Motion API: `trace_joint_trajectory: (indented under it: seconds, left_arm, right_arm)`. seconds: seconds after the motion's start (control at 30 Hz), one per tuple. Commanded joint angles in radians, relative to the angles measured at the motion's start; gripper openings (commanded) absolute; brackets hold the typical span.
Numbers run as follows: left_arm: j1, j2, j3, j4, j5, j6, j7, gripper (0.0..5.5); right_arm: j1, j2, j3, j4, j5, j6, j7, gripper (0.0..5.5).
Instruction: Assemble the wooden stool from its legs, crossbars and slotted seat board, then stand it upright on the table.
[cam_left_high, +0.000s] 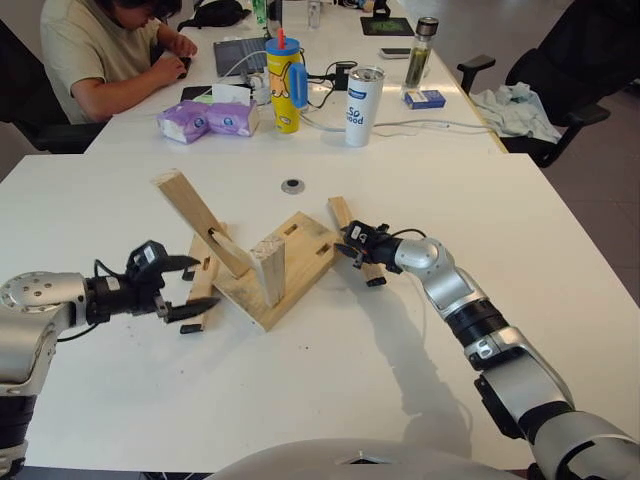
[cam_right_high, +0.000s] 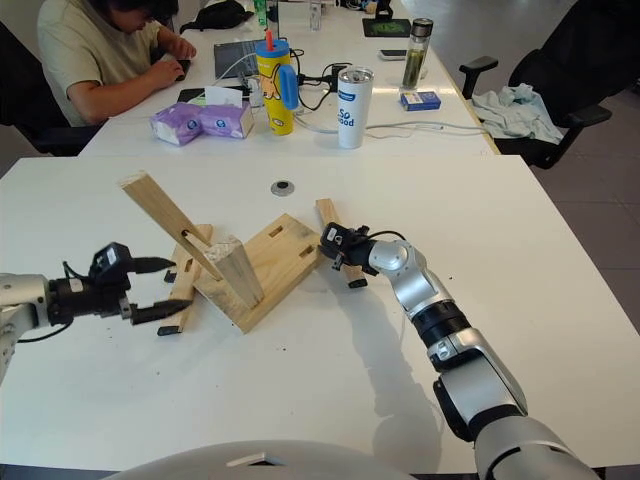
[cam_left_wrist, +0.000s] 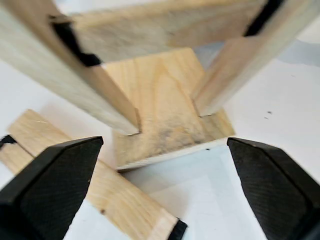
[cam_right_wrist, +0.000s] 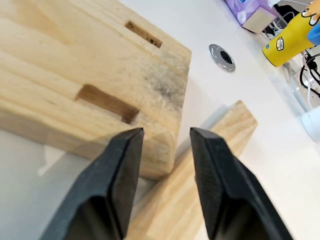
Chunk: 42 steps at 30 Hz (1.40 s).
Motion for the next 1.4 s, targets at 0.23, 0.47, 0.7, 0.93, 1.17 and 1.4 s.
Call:
trace_joint_trajectory:
  seconds: [0.23, 0.47, 0.7, 0.93, 1.17, 1.4]
  left_arm:
    - [0.048, -0.028, -0.19, -0.218, -0.022, 0.101, 0.029, 4.62]
    - [0.059, -0.067, -0.282, -0.265, -0.022, 0.147, 0.09, 4.62]
    - [0.07, -0.069, -0.382, -0.226, 0.085, 0.144, 0.183, 4.62]
    - [0.017, -0.091, -0.415, -0.109, 0.205, 0.103, 0.278, 4.62]
    - [-0.097, -0.188, -0.436, 0.044, 0.298, 0.077, 0.39, 4.62]
    - [-0.218, -0.291, -0.472, 0.207, 0.376, 0.043, 0.467, 4.62]
  right_arm:
    - [-0.09, -0.006, 0.099, 0.192, -0.105, -0.122, 0.163, 1.73]
    - [-0.019, -0.057, 0.194, 0.127, -0.136, -0.087, 0.345, 1.73]
    - [0.111, -0.134, 0.208, -0.101, -0.104, 0.029, 0.394, 1.73]
    - [0.261, -0.184, 0.202, -0.381, -0.044, 0.174, 0.397, 1.73]
    - [0.329, -0.155, 0.227, -0.567, -0.011, 0.279, 0.376, 1.73]
    - [0.34, -0.056, 0.195, -0.614, 0.013, 0.323, 0.261, 1.73]
